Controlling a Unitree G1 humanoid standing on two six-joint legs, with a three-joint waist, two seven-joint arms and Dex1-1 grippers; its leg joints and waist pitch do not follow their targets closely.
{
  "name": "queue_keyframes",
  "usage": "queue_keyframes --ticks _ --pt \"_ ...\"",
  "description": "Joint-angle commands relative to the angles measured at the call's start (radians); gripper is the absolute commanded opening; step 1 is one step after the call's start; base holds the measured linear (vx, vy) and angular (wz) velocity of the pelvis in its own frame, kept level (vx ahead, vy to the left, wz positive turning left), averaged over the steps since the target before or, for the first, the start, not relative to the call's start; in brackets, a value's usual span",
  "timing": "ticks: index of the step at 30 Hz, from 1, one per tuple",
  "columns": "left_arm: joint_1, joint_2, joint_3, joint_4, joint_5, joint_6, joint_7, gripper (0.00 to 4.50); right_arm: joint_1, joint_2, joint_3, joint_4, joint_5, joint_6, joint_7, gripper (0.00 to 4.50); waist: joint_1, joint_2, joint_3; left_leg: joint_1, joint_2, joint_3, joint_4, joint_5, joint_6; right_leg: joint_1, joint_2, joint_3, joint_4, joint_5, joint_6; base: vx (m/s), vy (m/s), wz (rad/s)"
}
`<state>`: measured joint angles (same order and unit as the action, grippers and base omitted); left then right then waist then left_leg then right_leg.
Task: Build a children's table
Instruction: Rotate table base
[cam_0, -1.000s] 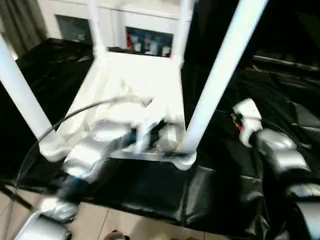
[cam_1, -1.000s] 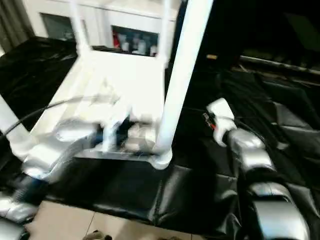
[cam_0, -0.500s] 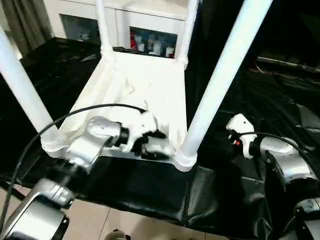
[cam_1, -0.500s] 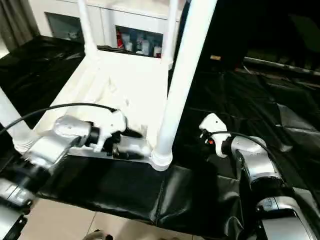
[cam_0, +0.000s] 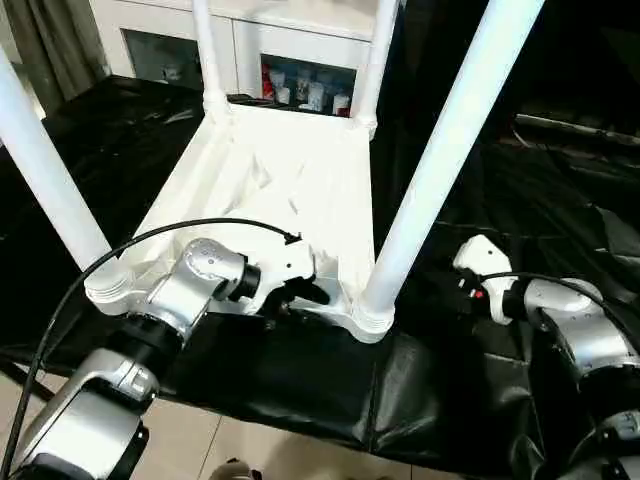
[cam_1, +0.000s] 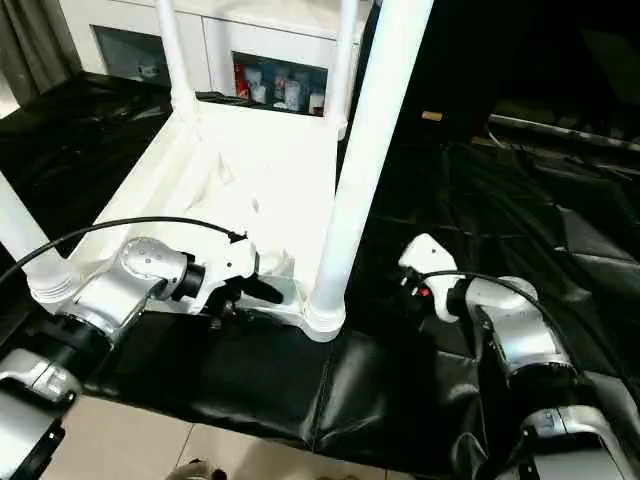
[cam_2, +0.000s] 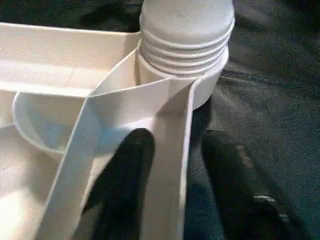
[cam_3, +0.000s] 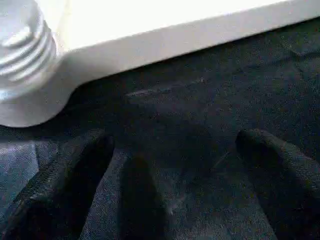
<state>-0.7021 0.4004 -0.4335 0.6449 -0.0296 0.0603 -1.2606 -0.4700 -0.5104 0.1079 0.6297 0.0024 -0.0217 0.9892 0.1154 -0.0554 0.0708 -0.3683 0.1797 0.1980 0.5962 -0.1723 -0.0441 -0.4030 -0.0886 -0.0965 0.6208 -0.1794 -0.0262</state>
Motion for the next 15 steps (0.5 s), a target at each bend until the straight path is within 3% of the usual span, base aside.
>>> queue_keyframes --ticks 1,15 --pt "-0.017 -0.006 -0.008 0.015 0.019 -0.017 -0.008 1.60 0.010 -0.017 0.002 -0.029 0.005 0.014 0.010 4.48 0.005 0.013 -0.075 0.016 0.061 -0.031 -0.073 -0.278 0.010 0.053 -0.079 0.061 -0.086 -0.256 -0.207 0.000 0.000 0.00" --pt "-0.036 -0.010 -0.009 0.085 0.052 -0.053 -0.027 0.66 0.022 -0.023 0.007 -0.054 0.003 0.022 0.013 4.48 0.006 0.013 -0.075 0.015 0.061 -0.032 -0.071 -0.276 0.013 0.055 -0.082 0.061 -0.086 -0.263 -0.210 0.000 0.000 0.00"
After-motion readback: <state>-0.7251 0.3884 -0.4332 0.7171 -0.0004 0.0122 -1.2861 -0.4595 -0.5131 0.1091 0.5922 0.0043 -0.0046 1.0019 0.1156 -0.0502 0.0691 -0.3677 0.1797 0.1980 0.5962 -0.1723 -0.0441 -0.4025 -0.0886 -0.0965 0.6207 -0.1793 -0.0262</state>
